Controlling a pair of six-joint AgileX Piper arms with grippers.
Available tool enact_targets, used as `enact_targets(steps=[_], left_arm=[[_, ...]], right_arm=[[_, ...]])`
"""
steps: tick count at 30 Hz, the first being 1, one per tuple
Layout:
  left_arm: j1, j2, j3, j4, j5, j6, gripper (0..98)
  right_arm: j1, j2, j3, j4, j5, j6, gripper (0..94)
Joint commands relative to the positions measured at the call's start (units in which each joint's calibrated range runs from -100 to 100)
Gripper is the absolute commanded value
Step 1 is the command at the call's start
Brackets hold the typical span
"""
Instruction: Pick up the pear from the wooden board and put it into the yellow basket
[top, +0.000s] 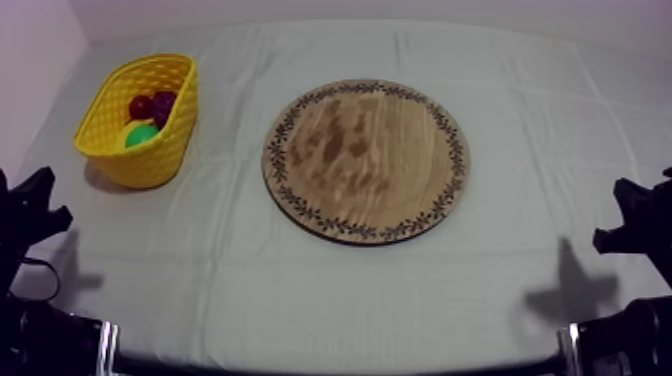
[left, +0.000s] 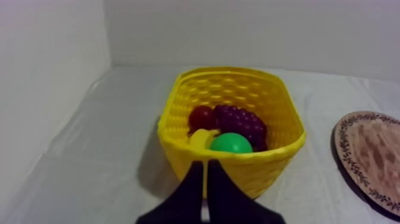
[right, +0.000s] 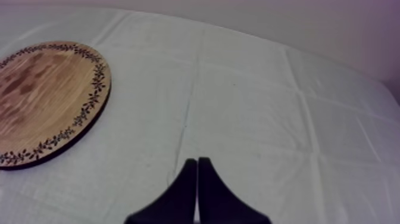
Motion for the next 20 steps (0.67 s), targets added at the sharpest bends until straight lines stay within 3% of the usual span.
enact_targets(steps=[1, 20], left_arm=[[-0.1, -0.12, 0.01, 0.43, 0.03, -0.05, 0.0], [0.3, -0.25, -0.6, 0.88, 5.89, -0.69, 0.0]], right_arm=[[0.04, -0.05, 0.05, 0.02, -0.05, 0.0, 0.5], [0.02, -0.05, 0.05, 0.02, -0.05, -0.01, 0.5]])
